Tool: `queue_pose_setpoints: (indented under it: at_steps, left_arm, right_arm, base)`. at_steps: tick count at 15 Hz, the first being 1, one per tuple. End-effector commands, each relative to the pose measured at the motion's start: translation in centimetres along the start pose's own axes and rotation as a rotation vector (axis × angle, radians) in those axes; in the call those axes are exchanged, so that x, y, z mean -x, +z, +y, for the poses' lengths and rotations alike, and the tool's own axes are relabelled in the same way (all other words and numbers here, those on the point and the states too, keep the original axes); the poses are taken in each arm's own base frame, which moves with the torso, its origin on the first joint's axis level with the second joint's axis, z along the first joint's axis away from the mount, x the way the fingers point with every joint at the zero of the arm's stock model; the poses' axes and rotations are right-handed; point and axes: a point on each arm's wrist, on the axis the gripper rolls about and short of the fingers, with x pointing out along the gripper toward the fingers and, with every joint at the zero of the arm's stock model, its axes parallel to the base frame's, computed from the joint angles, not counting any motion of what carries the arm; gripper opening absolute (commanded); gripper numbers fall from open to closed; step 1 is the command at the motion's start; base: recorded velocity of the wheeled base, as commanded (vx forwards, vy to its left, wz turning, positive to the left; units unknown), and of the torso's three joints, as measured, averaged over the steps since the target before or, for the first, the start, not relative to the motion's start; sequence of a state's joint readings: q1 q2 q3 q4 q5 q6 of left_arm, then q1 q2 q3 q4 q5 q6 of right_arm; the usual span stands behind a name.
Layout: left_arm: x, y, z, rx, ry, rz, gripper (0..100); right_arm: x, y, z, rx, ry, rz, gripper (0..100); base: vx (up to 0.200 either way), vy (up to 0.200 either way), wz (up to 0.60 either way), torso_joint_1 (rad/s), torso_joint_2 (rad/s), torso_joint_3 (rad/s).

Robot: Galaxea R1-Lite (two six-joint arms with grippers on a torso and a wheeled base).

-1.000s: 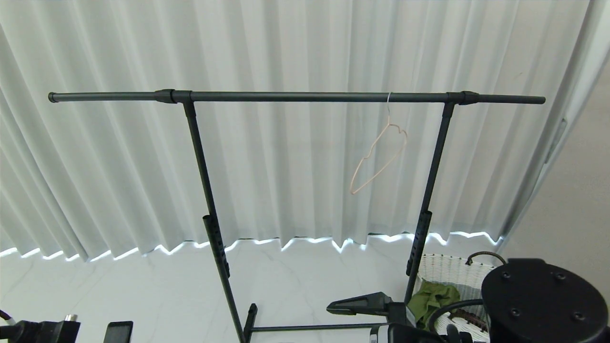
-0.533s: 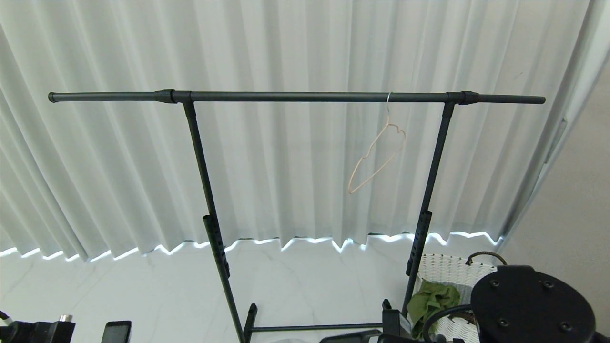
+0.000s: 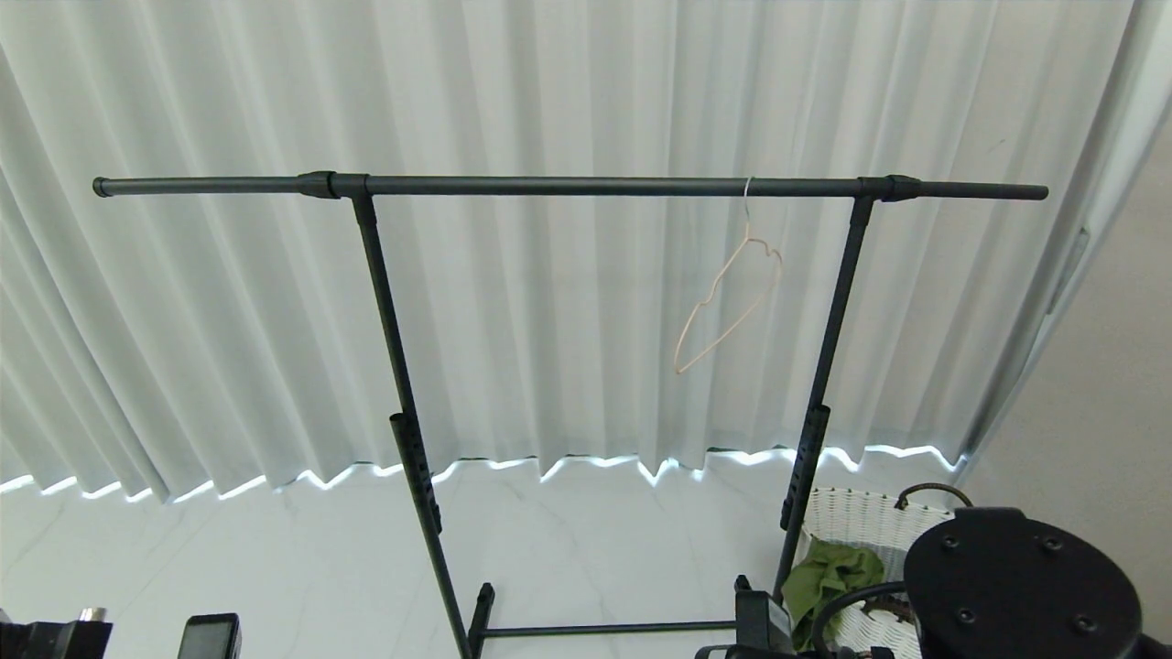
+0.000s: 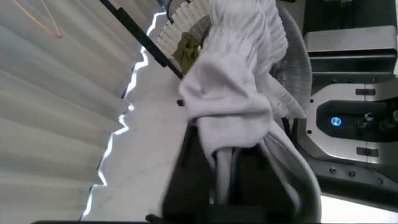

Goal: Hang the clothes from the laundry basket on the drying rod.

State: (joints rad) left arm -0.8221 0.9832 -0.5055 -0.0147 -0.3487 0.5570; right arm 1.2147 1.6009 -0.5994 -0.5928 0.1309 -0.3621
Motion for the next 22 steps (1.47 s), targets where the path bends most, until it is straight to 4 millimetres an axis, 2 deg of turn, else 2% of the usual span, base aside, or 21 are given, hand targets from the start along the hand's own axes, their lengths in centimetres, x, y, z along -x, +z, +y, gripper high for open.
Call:
queue_pose_setpoints:
  at_steps: [1,5,9,13,15,18,22]
  left_arm:
    - [-0.1,-0.1,-0.1,0.003,-0.004,0.008,100]
    - [-0.1,-0.4,-0.1,0.013,-0.002,0.017,100]
    - [0.2,-0.7,1.1,0.049,0.112,0.020,100]
    - [0.9,-2.8,1.9,0.133,0.233,0.106,100]
    - [0.9,-4.9,1.6,0.196,0.275,0.190,100]
    - [0.0,-6.4,1.4,0.247,0.252,0.273,100]
    - [-0.9,-7.9,3.0,0.328,0.285,0.348,100]
  right_arm:
    - [0.2,0.2,-0.1,0.027,-0.006,-0.012,0]
    - [1.3,0.4,-0.7,0.088,-0.044,-0.026,0]
    - [4.0,-1.6,-2.8,0.055,-0.177,0.027,0]
    - [6.5,-2.1,-3.7,0.022,-0.242,0.061,0]
    - [7.4,-2.0,-4.1,0.017,-0.280,0.049,0]
    - [7.9,-1.8,-4.2,0.019,-0.291,0.036,0]
    - [8.1,-1.7,-4.1,0.020,-0.295,0.028,0]
  base:
    - [0.000,0.000,0.00,0.000,0.00,0.000]
    - [0.000,0.000,0.00,0.000,0.00,0.000]
    - [0.000,0.000,0.00,0.000,0.00,0.000]
    - [0.000,0.000,0.00,0.000,0.00,0.000]
    - [0.000,0.000,0.00,0.000,0.00,0.000]
    - [0.000,0.000,0.00,0.000,0.00,0.000]
    - [0.000,0.000,0.00,0.000,0.00,0.000]
